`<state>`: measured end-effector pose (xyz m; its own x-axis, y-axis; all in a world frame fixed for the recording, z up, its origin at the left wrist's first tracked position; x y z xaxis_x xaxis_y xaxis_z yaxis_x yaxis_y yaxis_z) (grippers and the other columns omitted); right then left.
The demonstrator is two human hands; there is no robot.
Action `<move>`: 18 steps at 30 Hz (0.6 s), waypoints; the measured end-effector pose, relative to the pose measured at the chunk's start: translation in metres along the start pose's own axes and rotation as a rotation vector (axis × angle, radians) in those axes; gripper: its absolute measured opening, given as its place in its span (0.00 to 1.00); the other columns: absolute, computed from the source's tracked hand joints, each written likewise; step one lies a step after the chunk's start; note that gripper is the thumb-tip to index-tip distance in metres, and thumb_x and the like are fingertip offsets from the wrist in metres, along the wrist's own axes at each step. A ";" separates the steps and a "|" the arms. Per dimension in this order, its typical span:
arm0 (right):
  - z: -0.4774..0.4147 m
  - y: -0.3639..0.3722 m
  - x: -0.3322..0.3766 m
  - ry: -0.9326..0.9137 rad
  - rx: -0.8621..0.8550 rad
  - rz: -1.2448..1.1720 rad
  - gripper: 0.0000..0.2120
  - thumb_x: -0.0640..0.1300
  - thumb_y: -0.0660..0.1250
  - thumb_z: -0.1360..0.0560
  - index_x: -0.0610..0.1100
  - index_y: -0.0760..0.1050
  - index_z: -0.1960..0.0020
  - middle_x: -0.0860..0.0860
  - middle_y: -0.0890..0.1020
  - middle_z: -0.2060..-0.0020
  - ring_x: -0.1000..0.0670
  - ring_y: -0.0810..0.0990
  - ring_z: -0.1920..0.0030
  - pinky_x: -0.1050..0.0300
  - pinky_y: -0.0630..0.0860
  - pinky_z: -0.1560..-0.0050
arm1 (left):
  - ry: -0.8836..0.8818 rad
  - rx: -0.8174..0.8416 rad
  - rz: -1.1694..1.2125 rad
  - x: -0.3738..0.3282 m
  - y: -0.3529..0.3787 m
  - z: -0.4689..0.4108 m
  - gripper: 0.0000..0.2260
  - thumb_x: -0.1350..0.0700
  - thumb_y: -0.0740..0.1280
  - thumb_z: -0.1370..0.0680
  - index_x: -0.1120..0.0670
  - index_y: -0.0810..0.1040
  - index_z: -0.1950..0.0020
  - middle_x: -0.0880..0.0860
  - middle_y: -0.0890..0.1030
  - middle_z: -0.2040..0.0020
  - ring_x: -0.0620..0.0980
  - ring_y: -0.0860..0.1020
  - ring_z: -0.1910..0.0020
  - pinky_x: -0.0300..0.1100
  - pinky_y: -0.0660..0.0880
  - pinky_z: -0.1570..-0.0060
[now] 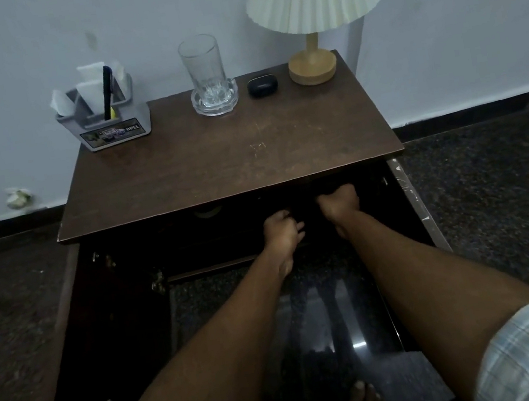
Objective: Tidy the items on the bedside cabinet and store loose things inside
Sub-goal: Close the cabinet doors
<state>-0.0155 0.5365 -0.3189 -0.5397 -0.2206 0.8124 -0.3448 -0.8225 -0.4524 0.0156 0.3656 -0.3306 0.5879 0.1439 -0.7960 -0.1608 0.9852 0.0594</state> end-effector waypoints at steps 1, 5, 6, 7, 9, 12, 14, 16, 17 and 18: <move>0.005 -0.002 0.000 -0.004 0.010 0.021 0.18 0.43 0.73 0.30 0.37 0.81 0.43 0.40 0.84 0.46 0.41 0.83 0.45 0.52 0.80 0.47 | 0.008 0.003 -0.021 -0.001 -0.004 0.006 0.22 0.70 0.50 0.19 0.61 0.66 0.26 0.58 0.71 0.28 0.59 0.76 0.35 0.48 0.74 0.41; 0.032 -0.004 0.013 -0.100 0.091 0.193 0.22 0.47 0.74 0.32 0.41 0.80 0.39 0.41 0.82 0.43 0.40 0.81 0.42 0.52 0.79 0.42 | 0.038 0.009 -0.111 -0.004 -0.025 0.029 0.21 0.67 0.52 0.18 0.58 0.69 0.27 0.56 0.74 0.30 0.56 0.77 0.39 0.47 0.75 0.45; 0.039 -0.004 0.017 -0.144 0.117 0.268 0.23 0.47 0.74 0.32 0.43 0.78 0.38 0.41 0.81 0.41 0.40 0.79 0.40 0.51 0.78 0.40 | 0.047 0.003 -0.131 -0.005 -0.031 0.034 0.19 0.66 0.53 0.18 0.57 0.70 0.28 0.57 0.76 0.32 0.55 0.78 0.42 0.46 0.76 0.47; 0.048 -0.006 0.019 -0.185 0.139 0.345 0.24 0.48 0.74 0.31 0.44 0.77 0.37 0.41 0.79 0.39 0.39 0.78 0.38 0.49 0.77 0.38 | 0.056 -0.005 -0.153 -0.006 -0.037 0.040 0.18 0.65 0.55 0.18 0.57 0.71 0.29 0.57 0.77 0.34 0.53 0.78 0.44 0.46 0.76 0.49; 0.066 -0.013 0.022 -0.258 0.177 0.465 0.25 0.47 0.73 0.30 0.47 0.74 0.34 0.41 0.74 0.36 0.38 0.73 0.35 0.47 0.75 0.37 | 0.088 -0.030 -0.198 -0.006 -0.050 0.051 0.16 0.62 0.57 0.17 0.56 0.73 0.31 0.55 0.79 0.40 0.51 0.78 0.50 0.45 0.76 0.55; 0.092 -0.030 0.027 -0.386 0.183 0.578 0.24 0.46 0.71 0.28 0.47 0.72 0.33 0.42 0.72 0.37 0.38 0.70 0.34 0.47 0.73 0.38 | 0.180 -0.081 -0.289 -0.009 -0.078 0.070 0.13 0.61 0.60 0.18 0.55 0.76 0.35 0.52 0.80 0.47 0.47 0.78 0.57 0.41 0.75 0.61; 0.113 -0.042 0.032 -0.473 0.166 0.617 0.23 0.47 0.71 0.27 0.47 0.72 0.34 0.43 0.72 0.37 0.40 0.70 0.35 0.47 0.73 0.39 | 0.236 -0.097 -0.373 -0.009 -0.098 0.084 0.11 0.60 0.62 0.19 0.53 0.77 0.38 0.53 0.81 0.45 0.49 0.79 0.54 0.41 0.75 0.58; 0.136 -0.053 0.034 -0.525 0.166 0.636 0.23 0.48 0.71 0.27 0.48 0.72 0.34 0.45 0.71 0.37 0.42 0.70 0.35 0.46 0.74 0.38 | 0.267 -0.131 -0.433 -0.008 -0.119 0.102 0.09 0.59 0.63 0.19 0.52 0.78 0.41 0.55 0.82 0.44 0.50 0.80 0.53 0.41 0.75 0.57; 0.148 -0.060 0.034 -0.547 0.160 0.647 0.23 0.48 0.71 0.27 0.49 0.72 0.34 0.45 0.71 0.37 0.43 0.70 0.35 0.46 0.74 0.38 | 0.288 -0.155 -0.462 -0.010 -0.129 0.112 0.09 0.60 0.63 0.20 0.52 0.78 0.42 0.55 0.82 0.45 0.51 0.80 0.53 0.41 0.75 0.56; 0.159 -0.067 0.034 -0.567 0.151 0.669 0.23 0.49 0.71 0.27 0.49 0.72 0.34 0.45 0.71 0.37 0.43 0.69 0.35 0.46 0.74 0.37 | 0.311 -0.184 -0.501 -0.012 -0.140 0.123 0.09 0.60 0.64 0.20 0.53 0.78 0.41 0.54 0.82 0.46 0.52 0.80 0.53 0.41 0.75 0.55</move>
<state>0.1119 0.5006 -0.2028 -0.1166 -0.8730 0.4736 0.0329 -0.4799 -0.8767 0.1281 0.2378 -0.2550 0.3729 -0.3933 -0.8404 -0.0751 0.8900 -0.4498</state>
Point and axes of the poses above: each hand's wrist, its own z-axis away from the middle knuckle, its own y-axis out of the palm, x = y × z, the point moved 10 cm from there along -z, towards the middle knuckle
